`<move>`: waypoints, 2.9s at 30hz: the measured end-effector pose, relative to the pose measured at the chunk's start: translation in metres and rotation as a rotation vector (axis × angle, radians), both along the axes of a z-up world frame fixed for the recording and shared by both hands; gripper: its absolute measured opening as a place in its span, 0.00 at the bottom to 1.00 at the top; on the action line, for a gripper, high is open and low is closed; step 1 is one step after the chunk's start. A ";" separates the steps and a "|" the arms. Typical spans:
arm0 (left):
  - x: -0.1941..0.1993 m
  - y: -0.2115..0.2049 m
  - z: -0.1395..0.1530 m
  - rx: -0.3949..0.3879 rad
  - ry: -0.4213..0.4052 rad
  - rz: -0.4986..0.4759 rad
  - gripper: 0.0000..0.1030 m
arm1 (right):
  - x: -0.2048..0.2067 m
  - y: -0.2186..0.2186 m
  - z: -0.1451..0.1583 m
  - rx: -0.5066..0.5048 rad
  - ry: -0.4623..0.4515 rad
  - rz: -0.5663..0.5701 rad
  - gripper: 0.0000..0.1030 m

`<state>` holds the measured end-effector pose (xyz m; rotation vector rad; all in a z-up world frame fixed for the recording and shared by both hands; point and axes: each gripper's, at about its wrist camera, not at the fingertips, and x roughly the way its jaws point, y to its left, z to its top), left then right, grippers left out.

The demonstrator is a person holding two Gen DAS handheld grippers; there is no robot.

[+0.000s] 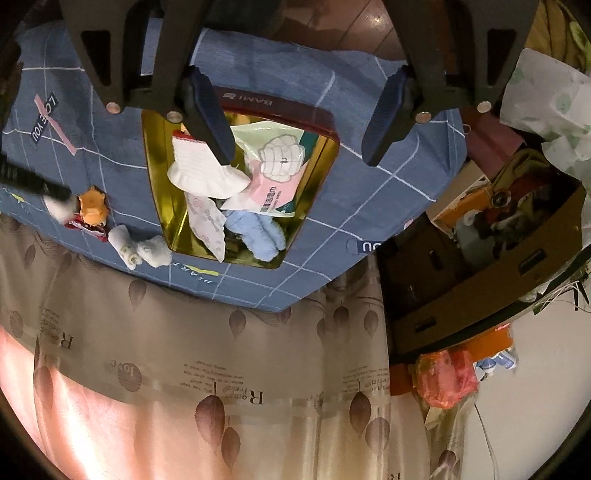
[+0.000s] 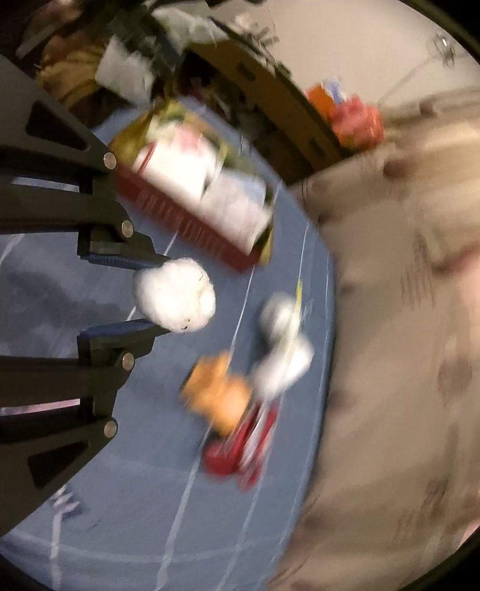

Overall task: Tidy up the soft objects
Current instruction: 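Carry the white pompom ball over the tin and open the right tool, then move the right tool back over the bed while the left tool reaches the orange toy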

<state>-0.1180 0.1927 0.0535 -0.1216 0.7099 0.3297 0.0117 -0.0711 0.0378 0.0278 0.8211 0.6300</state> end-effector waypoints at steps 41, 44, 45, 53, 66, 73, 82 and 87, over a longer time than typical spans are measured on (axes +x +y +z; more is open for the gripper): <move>0.011 0.032 -0.023 -0.109 0.093 0.085 0.71 | 0.059 0.260 -0.042 -0.190 0.158 0.271 0.51; 0.012 0.034 -0.025 -0.100 0.100 0.087 0.71 | 0.057 0.255 -0.034 -0.170 0.133 0.258 0.64; 0.013 0.034 -0.025 -0.101 0.101 0.086 0.71 | 0.056 0.253 -0.031 -0.157 0.126 0.253 0.65; 0.014 0.032 -0.027 -0.083 0.121 0.080 0.71 | 0.026 0.174 0.002 0.012 0.007 0.144 0.78; 0.016 0.018 -0.028 -0.004 0.143 0.072 0.71 | 0.011 -0.090 -0.050 -0.298 -0.060 -0.374 0.94; 0.018 0.003 -0.028 0.062 0.151 0.046 0.71 | 0.024 -0.188 -0.078 -0.395 0.019 -0.587 0.95; 0.024 -0.053 0.001 -0.070 0.084 -0.245 0.71 | 0.029 -0.205 -0.083 -0.267 0.085 -0.577 1.00; 0.076 -0.108 0.019 -0.158 0.109 -0.458 0.71 | 0.022 -0.204 -0.079 -0.225 0.059 -0.565 1.00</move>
